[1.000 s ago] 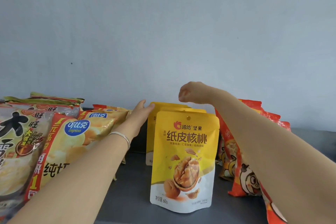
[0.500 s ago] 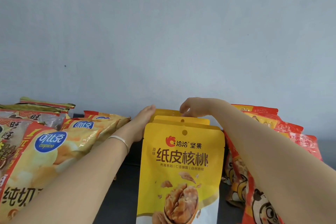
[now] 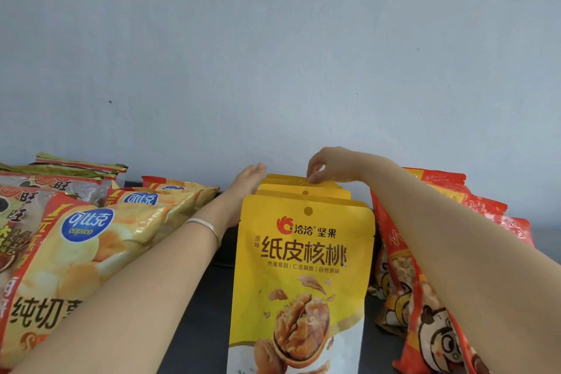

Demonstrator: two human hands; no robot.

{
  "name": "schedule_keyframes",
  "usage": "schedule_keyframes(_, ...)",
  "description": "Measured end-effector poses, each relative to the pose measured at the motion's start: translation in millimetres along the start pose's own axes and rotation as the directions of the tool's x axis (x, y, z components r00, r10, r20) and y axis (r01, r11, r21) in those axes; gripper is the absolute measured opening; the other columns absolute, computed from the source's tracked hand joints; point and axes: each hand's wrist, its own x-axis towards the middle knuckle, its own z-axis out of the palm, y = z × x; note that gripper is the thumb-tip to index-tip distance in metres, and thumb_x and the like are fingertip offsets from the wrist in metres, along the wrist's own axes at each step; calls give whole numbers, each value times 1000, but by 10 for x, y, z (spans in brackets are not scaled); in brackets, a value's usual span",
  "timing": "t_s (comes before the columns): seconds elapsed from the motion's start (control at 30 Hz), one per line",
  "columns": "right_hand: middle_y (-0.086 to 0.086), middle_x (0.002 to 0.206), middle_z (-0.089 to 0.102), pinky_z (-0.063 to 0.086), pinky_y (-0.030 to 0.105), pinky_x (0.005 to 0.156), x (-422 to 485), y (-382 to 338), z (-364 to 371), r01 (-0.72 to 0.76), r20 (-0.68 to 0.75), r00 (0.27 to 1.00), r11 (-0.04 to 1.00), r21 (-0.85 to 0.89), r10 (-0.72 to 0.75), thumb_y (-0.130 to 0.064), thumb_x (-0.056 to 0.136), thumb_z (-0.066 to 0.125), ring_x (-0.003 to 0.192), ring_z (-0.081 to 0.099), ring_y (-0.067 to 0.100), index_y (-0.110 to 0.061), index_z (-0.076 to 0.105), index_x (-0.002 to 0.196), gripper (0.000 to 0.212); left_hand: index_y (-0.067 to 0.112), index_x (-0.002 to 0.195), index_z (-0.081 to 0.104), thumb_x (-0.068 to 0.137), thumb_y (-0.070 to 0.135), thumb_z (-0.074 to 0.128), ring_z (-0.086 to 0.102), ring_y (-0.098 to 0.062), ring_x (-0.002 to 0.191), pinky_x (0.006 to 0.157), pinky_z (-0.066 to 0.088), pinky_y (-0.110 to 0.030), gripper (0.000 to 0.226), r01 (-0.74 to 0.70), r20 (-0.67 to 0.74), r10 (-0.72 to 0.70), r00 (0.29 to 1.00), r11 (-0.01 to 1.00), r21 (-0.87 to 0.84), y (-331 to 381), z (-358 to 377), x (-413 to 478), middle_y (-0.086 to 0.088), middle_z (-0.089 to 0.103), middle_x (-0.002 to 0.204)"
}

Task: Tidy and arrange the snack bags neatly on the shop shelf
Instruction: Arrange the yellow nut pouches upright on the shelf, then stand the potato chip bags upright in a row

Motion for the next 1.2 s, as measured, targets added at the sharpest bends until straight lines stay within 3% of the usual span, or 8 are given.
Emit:
schedule_keyframes(0.07,2,117,64,40,33,98,-52,-67,-71,19,-33,999,1000,4,-19,-25,94,57,116,54,20,-13,68,106,21,9,139,42,102,34,31,37,-25,134,98,32,-24,46,-27,-56,25,998,999,-34,8,-96,-65,-8,40,145)
schedule_keyframes(0.13,2,118,65,40,32,97,-115,-170,-148,41,-71,997,999,2,-41,-25,94,57,115,55,19,-14,68,107,21,11,128,52,102,29,38,44,-23,124,96,37,-32,35,-80,-108,77,991,996,-29,63,-189,-161,-5,50,130)
schedule_keyframes(0.27,1,116,64,42,33,96,-209,-509,-300,93,-139,986,996,-1,-92,-26,94,57,114,54,18,-16,68,104,19,11,112,61,99,22,45,52,-19,105,83,40,-29,23,-229,-159,246,956,966,117,236,-356,-359,-2,57,111)
schedule_keyframes(0.57,0,120,63,43,34,98,-321,-1636,-270,199,-128,969,975,-101,-211,-23,95,51,114,53,20,-15,66,113,25,14,110,65,97,19,46,54,-15,109,85,37,-23,24,-335,-107,459,882,771,542,458,-1107,-986,0,64,115)
schedule_keyframes(0.8,1,123,61,41,31,98,-215,-2275,59,279,-17,959,956,-89,-281,-27,95,51,115,53,19,-16,65,115,27,17,117,62,96,21,50,51,-17,117,92,37,-26,24,-193,-171,353,920,786,588,78,-1719,-1305,-1,59,125)
schedule_keyframes(1.0,5,140,50,39,34,102,-1,-2575,422,257,21,966,966,-37,-257,-41,96,48,126,47,24,-15,47,138,50,25,131,52,90,40,57,39,-25,130,104,35,-40,44,38,-319,231,919,755,654,-279,-1933,-1406,-4,42,140)
schedule_keyframes(1.1,5,147,43,35,37,107,53,-2637,578,250,55,966,966,63,-253,-49,95,48,132,42,25,-18,36,145,61,27,133,48,87,43,60,30,-27,134,110,28,-44,50,100,-393,160,906,819,565,-397,-1972,-1460,-4,33,142)
schedule_keyframes(1.2,5,151,37,30,38,109,41,-2611,678,252,109,960,965,65,-258,-53,93,50,137,36,26,-21,27,150,69,20,133,49,91,37,57,22,-23,139,114,18,-36,46,111,-375,95,922,863,493,-475,-1908,-1497,-4,28,145)
